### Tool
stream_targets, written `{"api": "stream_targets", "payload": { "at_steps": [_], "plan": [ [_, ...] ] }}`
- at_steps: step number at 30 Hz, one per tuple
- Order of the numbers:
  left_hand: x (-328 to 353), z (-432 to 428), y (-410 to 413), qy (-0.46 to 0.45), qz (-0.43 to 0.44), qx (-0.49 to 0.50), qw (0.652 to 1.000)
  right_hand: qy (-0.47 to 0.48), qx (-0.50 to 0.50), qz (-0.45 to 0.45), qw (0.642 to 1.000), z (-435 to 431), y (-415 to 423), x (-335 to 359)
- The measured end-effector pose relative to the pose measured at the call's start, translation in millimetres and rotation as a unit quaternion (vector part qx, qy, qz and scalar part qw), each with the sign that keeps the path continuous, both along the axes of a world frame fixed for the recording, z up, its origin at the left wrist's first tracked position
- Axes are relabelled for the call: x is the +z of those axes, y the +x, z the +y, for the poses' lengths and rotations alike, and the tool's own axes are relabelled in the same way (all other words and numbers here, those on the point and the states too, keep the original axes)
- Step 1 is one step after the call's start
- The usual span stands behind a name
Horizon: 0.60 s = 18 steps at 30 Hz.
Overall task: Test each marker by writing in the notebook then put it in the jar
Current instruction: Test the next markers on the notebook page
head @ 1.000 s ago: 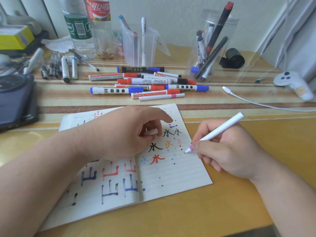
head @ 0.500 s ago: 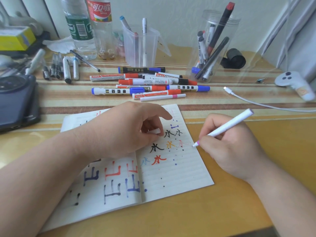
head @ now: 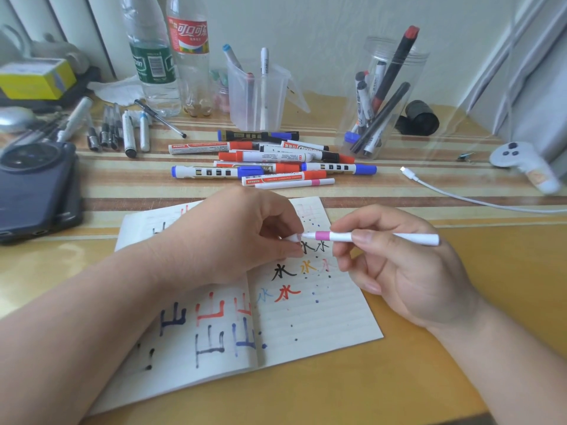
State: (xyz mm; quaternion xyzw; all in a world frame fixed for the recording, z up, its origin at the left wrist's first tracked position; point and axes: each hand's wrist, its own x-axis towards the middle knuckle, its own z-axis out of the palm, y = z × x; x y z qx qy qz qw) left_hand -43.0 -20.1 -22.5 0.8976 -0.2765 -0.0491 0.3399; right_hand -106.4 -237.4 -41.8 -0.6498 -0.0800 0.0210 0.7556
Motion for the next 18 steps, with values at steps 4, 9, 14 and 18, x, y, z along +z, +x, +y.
{"api": "stream_targets", "payload": {
  "at_steps": [4,9,14,18],
  "plan": [
    [-0.1,-0.2,-1.2,-0.009,0.003,-0.008,1.0,0.02,-0.011,0.011,1.0,0.4,0.6,-0.4],
    [1.4,-1.2,-3.5,-0.005,-0.005,-0.01,1.0,0.003,0.008,0.009,1.0,-1.9,1.1,-1.9],
    [1.2,-3.6,-5.5,-0.037,-0.011,0.013,0.999,-0.028,-0.001,-0.008,1.0,-0.7,1.6,-4.3],
    [0.7,-3.1,-3.8,-0.066,0.004,0.027,0.997,-0.043,-0.021,-0.033,0.998,0.3,6.8,2.5]
  ]
}}
